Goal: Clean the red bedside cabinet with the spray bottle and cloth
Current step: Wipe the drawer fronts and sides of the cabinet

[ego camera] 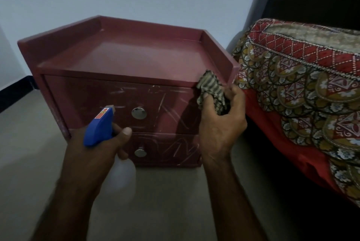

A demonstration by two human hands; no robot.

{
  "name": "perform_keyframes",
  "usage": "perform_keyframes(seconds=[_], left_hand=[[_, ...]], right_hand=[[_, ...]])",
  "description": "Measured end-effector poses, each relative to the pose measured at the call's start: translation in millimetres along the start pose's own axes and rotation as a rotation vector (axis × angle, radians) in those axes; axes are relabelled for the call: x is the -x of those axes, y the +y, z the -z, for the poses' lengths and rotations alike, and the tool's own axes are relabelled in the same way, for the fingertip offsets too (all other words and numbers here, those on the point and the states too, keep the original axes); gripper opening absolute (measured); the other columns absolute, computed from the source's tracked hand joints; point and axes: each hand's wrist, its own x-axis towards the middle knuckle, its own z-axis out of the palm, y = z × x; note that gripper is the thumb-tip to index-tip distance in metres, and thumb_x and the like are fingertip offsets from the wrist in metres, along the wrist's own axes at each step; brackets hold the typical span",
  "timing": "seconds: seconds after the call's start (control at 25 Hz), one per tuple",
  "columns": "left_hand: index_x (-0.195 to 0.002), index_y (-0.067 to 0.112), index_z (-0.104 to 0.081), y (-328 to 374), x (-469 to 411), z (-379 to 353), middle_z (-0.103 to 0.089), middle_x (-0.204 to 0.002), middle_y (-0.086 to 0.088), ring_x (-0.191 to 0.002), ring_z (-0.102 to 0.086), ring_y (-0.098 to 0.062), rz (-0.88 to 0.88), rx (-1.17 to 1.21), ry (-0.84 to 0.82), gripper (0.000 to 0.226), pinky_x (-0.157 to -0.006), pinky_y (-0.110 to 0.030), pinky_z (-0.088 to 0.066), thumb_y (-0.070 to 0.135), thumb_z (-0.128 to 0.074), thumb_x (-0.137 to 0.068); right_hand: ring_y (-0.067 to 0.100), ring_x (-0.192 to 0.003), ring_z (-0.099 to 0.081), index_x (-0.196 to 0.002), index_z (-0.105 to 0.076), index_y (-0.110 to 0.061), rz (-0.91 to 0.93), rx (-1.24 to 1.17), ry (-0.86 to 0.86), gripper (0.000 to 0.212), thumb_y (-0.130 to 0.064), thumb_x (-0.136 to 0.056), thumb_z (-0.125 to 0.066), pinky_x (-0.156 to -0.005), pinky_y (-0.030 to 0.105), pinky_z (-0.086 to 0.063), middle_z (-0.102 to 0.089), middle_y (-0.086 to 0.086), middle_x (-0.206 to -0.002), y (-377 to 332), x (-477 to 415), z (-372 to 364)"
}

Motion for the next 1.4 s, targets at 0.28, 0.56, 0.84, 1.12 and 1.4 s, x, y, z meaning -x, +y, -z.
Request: perform_keyframes(seconds=[0.28, 0.56, 0.84, 1.12, 1.4], left_hand=[[-0.083, 0.041, -0.070, 8, 8, -16, -0.068, -0.061, -0.011, -0.062, -0.071, -0.024, -0.016, 0.026, -0.038, 0.014, -0.071, -0.035, -0.052, 0.029, -0.078, -0.085], [-0.074, 0.023, -0.069, 15, 12, -26, -0.069, -0.064, -0.013, -0.061, -0.070, -0.019, 0.035, 0.046, -0.045, 0.014, -0.051, -0.005, -0.049, 0.035, -0.078, -0.078], [-0.076, 0.026, -0.069, 11, 10, -26, -0.069, -0.062, -0.010, -0.058, -0.069, -0.015, 0.005, 0.001, -0.029, 0.012, -0.049, -0.016, -0.049, 0.031, -0.078, -0.081], [-0.072, 0.022, -0.068, 13, 11, -25, -0.068, -0.061, -0.011, -0.056, -0.068, -0.015, -0.025, 0.005, -0.048, 0.016, -0.054, -0.018, -0.050, 0.027, -0.078, -0.083], [-0.074, 0.018, -0.069, 20, 12, -26, -0.068, -0.060, -0.012, -0.056, -0.068, -0.015, -0.007, 0.026, -0.041, 0.015, -0.060, -0.021, -0.049, 0.024, -0.079, -0.083]], right_hand=[[0.014, -0.106, -0.065, -0.125, -0.067, -0.021, 0.086, 0.078, -0.088, 0.044, -0.015, -0.082, -0.077, -0.094, 0.030, -0.054, -0.070, -0.009, -0.112, 16, 0, 9], [0.017, -0.105, -0.067, -0.126, -0.065, -0.019, 0.101, 0.052, -0.075, 0.046, -0.012, -0.082, -0.078, -0.093, 0.024, -0.053, -0.071, -0.006, -0.110, 21, -14, 18], [0.022, -0.106, -0.066, -0.122, -0.068, -0.010, 0.151, 0.077, -0.007, 0.040, -0.007, -0.083, -0.077, -0.092, 0.031, -0.054, -0.072, -0.003, -0.112, 22, -30, 22], [0.020, -0.103, -0.067, -0.123, -0.066, -0.018, 0.152, -0.008, 0.034, 0.040, -0.012, -0.084, -0.077, -0.090, 0.029, -0.054, -0.070, -0.008, -0.109, 7, -46, 17], [0.023, -0.107, -0.067, -0.125, -0.067, -0.011, 0.038, 0.077, -0.021, 0.041, -0.006, -0.085, -0.077, -0.094, 0.043, -0.055, -0.072, 0.001, -0.114, 33, -11, 28]])
